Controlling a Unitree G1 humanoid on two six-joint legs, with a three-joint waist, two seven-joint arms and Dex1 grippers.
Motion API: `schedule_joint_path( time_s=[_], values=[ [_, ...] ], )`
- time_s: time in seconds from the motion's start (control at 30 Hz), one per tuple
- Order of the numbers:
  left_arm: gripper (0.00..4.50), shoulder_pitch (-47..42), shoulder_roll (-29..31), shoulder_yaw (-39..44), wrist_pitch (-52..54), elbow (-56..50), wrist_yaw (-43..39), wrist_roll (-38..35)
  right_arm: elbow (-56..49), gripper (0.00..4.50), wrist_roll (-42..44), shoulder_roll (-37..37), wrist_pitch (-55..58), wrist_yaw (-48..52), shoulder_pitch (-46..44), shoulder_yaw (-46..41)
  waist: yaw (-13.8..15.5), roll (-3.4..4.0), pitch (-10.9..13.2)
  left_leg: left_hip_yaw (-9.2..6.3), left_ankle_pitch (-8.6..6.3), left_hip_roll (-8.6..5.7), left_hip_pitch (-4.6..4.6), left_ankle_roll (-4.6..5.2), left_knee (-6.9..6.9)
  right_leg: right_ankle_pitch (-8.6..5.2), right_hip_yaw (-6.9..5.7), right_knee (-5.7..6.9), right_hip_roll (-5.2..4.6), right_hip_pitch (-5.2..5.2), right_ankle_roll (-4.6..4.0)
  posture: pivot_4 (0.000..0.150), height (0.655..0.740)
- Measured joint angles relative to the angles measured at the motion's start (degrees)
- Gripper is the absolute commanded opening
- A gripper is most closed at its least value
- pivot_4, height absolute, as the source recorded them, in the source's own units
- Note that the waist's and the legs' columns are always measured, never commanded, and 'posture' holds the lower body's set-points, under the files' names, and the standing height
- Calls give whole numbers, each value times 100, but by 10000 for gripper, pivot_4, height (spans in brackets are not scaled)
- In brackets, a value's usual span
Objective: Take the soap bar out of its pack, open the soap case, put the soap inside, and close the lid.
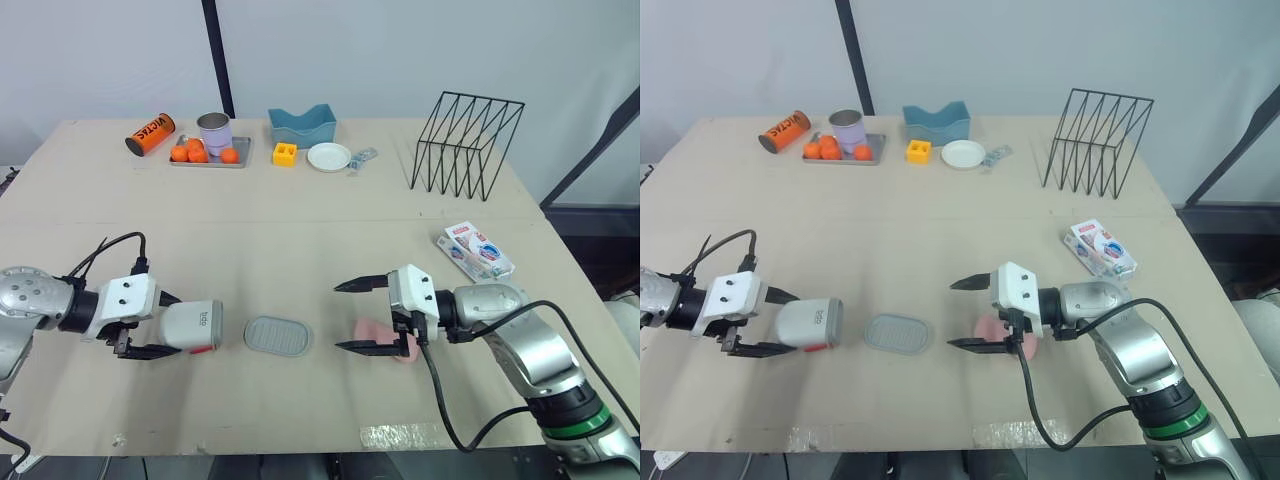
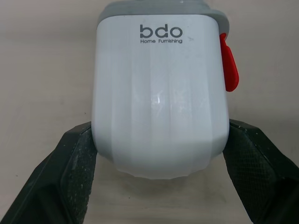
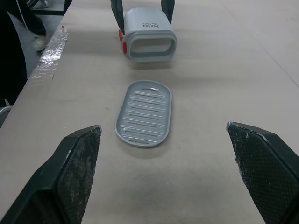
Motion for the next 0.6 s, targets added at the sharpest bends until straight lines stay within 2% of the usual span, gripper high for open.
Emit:
schedule_joint_path(
  time_s=[0.1,0.17,0.6],
  values=[
    [34330,-11,-71,-104,-59,183,12,91,0,44434,0,-6,42,-1,0,-1,0,0,0,0,0,0,1,0,0,0,0,2,0,0,0,1500,7400],
    [44596,-11,-150,-158,-95,290,-9,100,-1,45000,0,-14,68,-4,0,-1,0,0,0,0,0,0,-1,0,0,0,0,1,0,0,0,1500,7400],
    [44829,-115,-270,-313,-542,675,-40,214,-14,45000,50,-110,201,-7,2,-36,0,0,0,0,0,0,0,0,0,0,-1,2,0,0,-1,1500,7400]
  ],
)
